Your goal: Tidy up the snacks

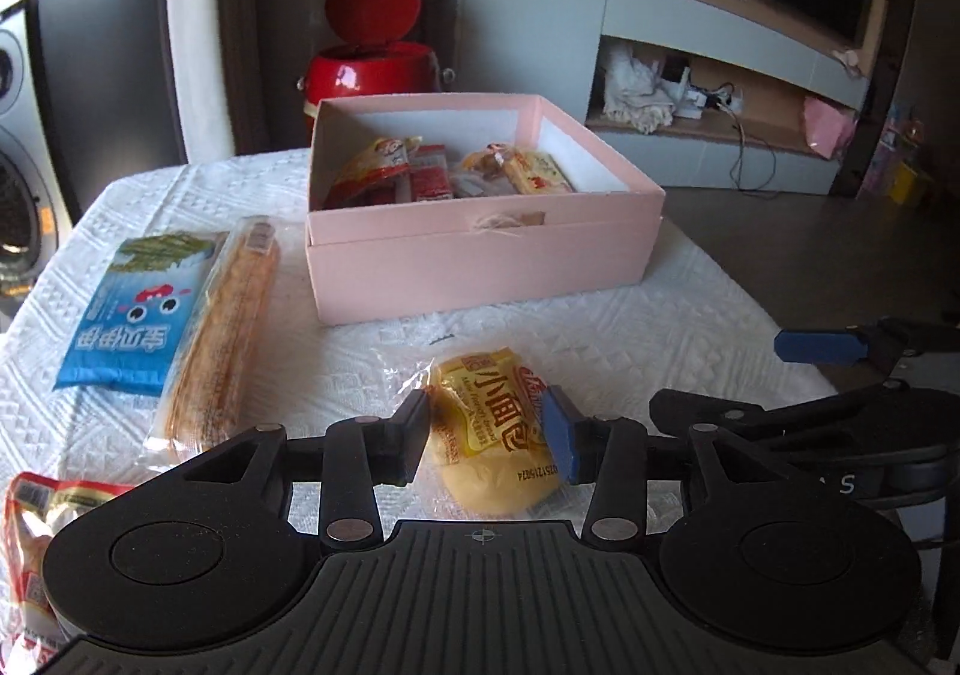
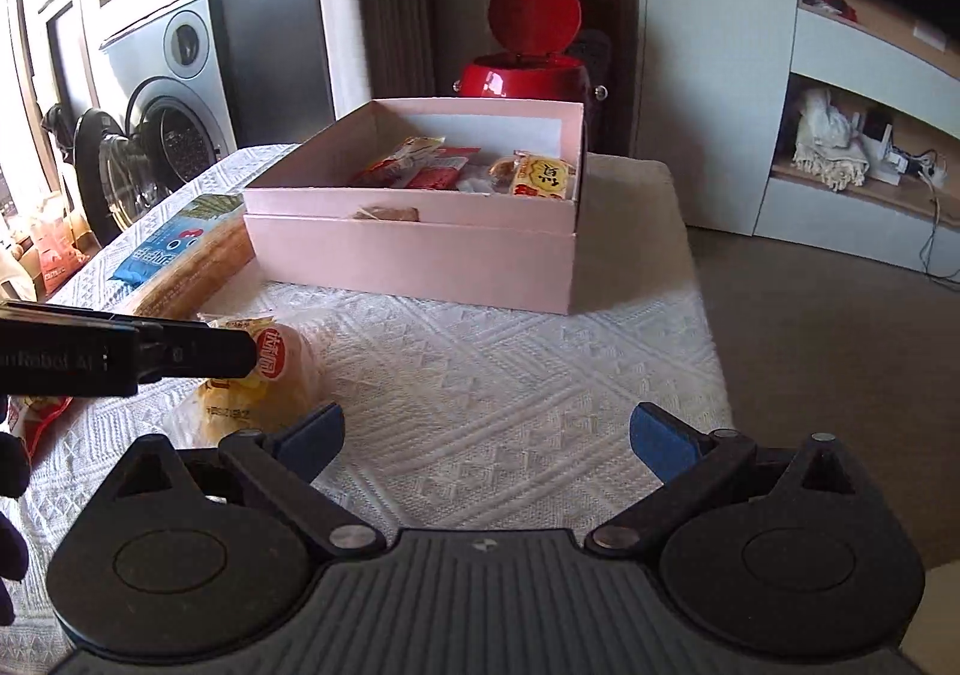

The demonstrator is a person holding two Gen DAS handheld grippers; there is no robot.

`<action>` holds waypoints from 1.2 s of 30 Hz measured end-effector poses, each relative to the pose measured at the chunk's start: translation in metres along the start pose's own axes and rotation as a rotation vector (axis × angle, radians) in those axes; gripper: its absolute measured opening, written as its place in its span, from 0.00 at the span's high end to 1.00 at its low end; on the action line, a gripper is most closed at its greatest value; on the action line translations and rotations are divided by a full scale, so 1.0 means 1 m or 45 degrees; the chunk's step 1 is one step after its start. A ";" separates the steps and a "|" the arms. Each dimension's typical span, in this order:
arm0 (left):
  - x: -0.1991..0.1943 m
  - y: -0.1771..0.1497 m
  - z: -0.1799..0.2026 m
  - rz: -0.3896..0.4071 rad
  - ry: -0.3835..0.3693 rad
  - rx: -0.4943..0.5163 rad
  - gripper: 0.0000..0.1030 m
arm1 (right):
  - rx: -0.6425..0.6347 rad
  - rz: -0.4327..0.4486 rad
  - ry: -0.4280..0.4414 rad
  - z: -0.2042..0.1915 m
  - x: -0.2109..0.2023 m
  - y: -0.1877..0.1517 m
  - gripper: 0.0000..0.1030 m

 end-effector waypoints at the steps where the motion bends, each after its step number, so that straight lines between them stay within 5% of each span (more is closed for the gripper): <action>1: -0.002 -0.001 0.000 0.023 0.020 0.036 0.50 | 0.023 0.008 -0.012 0.004 0.002 -0.002 0.01; 5: 0.000 -0.004 -0.033 0.006 0.131 -0.023 0.42 | 0.086 -0.009 0.003 0.012 0.009 -0.012 0.01; 9: 0.010 -0.004 -0.052 -0.116 0.019 -0.222 0.41 | 0.083 0.009 0.029 0.010 0.008 -0.013 0.01; 15: 0.040 0.007 -0.033 -0.149 0.021 -0.146 0.31 | 0.084 -0.005 0.044 0.008 0.010 -0.013 0.01; 19: 0.033 0.004 -0.039 -0.107 -0.022 -0.132 0.42 | 0.061 -0.014 0.047 0.005 0.011 -0.013 0.01; 24: -0.015 -0.015 -0.085 -0.007 -0.051 -0.263 0.45 | 0.018 -0.044 0.023 0.000 0.014 -0.014 0.01; 29: -0.060 -0.034 -0.186 0.107 0.146 -0.518 0.46 | -0.082 -0.087 -0.014 -0.018 0.018 -0.013 0.01; 32: -0.076 -0.050 -0.229 0.139 0.293 -0.618 0.89 | -0.087 -0.130 0.190 -0.055 0.020 -0.009 0.01; 36: -0.089 -0.066 -0.261 0.145 0.314 -0.741 0.87 | -0.165 -0.207 0.416 -0.121 0.029 -0.005 0.01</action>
Point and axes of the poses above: each gripper's, at about its wrist camera, not at the fingertips, and x roughly the way its jaws point, z to its right, y to its top, the point moved 7 cm from there along x, roughly the way its jaws point, and after that the axes turned 14 degrees about y, right-handed, at the moved point
